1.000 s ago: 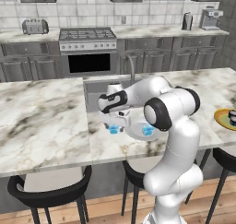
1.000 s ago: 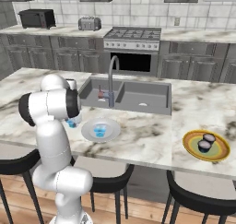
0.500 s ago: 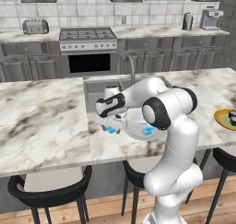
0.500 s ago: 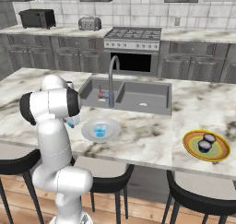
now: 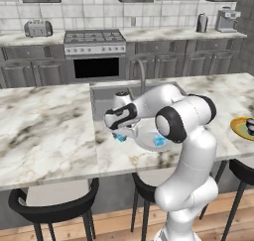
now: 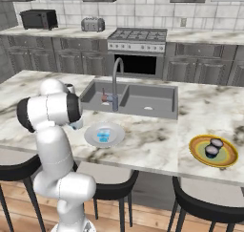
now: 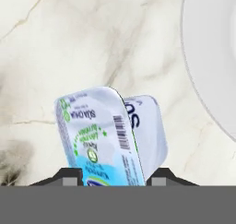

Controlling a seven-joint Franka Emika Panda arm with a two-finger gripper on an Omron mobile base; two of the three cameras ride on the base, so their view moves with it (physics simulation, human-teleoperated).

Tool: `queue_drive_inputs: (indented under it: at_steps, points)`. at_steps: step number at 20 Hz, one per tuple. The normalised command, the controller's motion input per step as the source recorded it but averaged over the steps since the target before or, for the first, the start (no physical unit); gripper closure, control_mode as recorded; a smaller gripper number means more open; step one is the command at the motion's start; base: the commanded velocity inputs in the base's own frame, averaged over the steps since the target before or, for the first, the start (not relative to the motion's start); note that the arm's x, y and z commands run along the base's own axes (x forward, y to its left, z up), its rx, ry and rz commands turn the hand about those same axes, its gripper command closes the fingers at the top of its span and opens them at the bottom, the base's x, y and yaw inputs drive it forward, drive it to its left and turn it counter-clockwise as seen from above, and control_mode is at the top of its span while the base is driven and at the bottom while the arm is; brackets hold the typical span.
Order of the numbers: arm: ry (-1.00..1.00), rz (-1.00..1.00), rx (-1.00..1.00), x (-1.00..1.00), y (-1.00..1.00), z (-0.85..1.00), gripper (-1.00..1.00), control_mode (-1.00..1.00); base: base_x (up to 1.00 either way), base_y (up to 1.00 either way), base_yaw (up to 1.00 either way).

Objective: Place two yogurt containers on each plate.

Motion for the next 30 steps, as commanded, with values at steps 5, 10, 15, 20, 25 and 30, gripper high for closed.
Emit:
queue_drive_inputs:
  at_steps: [5, 10, 15, 20, 25, 30]
  points:
    - [-0.27, 0.01, 0.09, -0.33, -0.06, 0.24, 1.0, -1.0, 0.0, 0.0, 0.0]
    - [-0.28, 0.02, 0.11, -0.31, -0.17, 0.4, 1.0, -1.0, 0.0, 0.0, 0.0]
    - [-0.16, 0.0, 0.11, -0.19, -0.51, 0.72, 1.0, -1.0, 0.0, 0.0, 0.0]
    - [0.0, 0.0, 0.05, 0.0, -0.37, 0.82, 1.0, -1.0, 0.0, 0.0, 0.0]
    - [0.0, 0.01, 0.02, -0.13, -0.52, 0.62, 1.0, -1.0, 0.0, 0.0, 0.0]
    - [0.0, 0.04, 0.0, -0.07, -0.66, 0.07, 1.0, -1.0, 0.0, 0.0, 0.0]
